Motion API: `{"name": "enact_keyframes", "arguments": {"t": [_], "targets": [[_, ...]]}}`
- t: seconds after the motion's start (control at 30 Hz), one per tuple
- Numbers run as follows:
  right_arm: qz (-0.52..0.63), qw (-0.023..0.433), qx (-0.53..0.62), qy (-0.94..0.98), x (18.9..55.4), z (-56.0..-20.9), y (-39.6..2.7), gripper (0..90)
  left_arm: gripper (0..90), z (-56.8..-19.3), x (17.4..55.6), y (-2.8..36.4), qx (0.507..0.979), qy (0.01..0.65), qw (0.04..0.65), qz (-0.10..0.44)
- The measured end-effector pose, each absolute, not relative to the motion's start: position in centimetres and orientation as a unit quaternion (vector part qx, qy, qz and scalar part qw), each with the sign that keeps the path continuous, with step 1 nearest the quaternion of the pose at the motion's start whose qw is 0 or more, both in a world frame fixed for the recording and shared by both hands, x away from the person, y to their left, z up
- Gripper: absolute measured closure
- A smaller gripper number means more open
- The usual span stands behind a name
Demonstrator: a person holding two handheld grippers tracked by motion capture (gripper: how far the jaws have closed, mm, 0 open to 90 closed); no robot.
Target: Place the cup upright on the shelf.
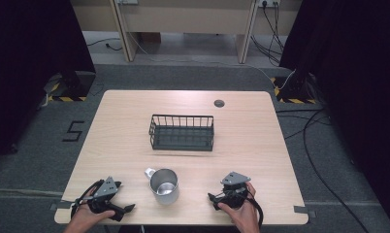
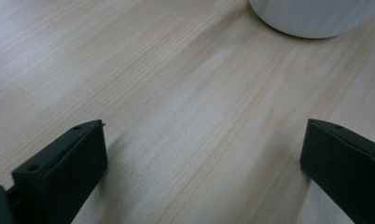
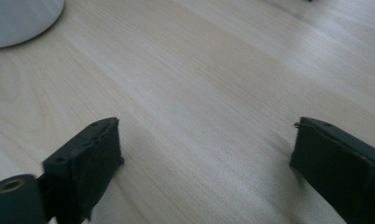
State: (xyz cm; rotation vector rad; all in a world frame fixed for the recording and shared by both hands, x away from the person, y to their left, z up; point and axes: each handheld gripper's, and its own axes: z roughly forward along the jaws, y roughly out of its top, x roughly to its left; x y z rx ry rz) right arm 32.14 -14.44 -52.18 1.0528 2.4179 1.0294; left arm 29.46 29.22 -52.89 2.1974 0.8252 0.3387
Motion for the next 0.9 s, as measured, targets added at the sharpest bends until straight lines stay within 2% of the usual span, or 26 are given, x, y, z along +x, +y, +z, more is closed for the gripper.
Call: {"name": "enact_keyframes", "arguments": {"t": [0.03, 0.1, 0.13, 0.17, 0.4, 0.47, 0.67, 0.7, 0.73, 0.77, 0.9], "targets": [[0.364, 0.155, 0.366, 0.843, 32.1, -52.1, -14.5, 18.5, 0.0, -52.9, 29.5, 29.2, 0.859, 0.322, 0.376, 0.132], [0.368, 0.152, 0.364, 0.842, 32.0, -52.0, -14.5, 17.6, 0.0, -52.9, 29.5, 29.2, 0.859, 0.322, 0.376, 0.132], [0.375, 0.148, 0.361, 0.841, 31.9, -51.9, -14.4, 14.0, 0.0, -52.9, 29.5, 29.2, 0.859, 0.322, 0.376, 0.132], [0.383, 0.147, 0.357, 0.839, 31.8, -51.7, -14.3, 17.7, 0.0, -52.9, 29.5, 29.2, 0.859, 0.322, 0.376, 0.132], [0.411, 0.148, 0.337, 0.834, 31.1, -50.0, -13.1, 17.8, 0.0, -52.9, 29.5, 29.2, 0.859, 0.322, 0.376, 0.132], [0.433, 0.146, 0.321, 0.83, 30.7, -48.9, -12.3, 24.5, 0.0, -52.9, 29.5, 29.2, 0.859, 0.322, 0.376, 0.132], [0.462, 0.141, 0.295, 0.824, 30.2, -46.3, -10.7, 35.2, 0.0, -52.9, 29.4, 29.2, 0.858, 0.323, 0.375, 0.133], [0.469, 0.142, 0.28, 0.825, 30.1, -45.4, -9.9, 40.7, 0.0, -52.9, 29.4, 29.2, 0.858, 0.324, 0.376, 0.133], [0.469, 0.142, 0.28, 0.825, 30.1, -45.4, -9.9, 40.7, 0.0, -52.9, 29.4, 29.2, 0.858, 0.324, 0.376, 0.133], [0.477, 0.14, 0.266, 0.826, 30.3, -44.7, -8.9, 45.2, 0.0, -52.9, 29.4, 29.2, 0.858, 0.323, 0.375, 0.133], [0.481, 0.143, 0.252, 0.828, 30.6, -44.2, -7.5, 50.1, 0.0, -52.9, 29.4, 29.2, 0.858, 0.323, 0.375, 0.133]]}}
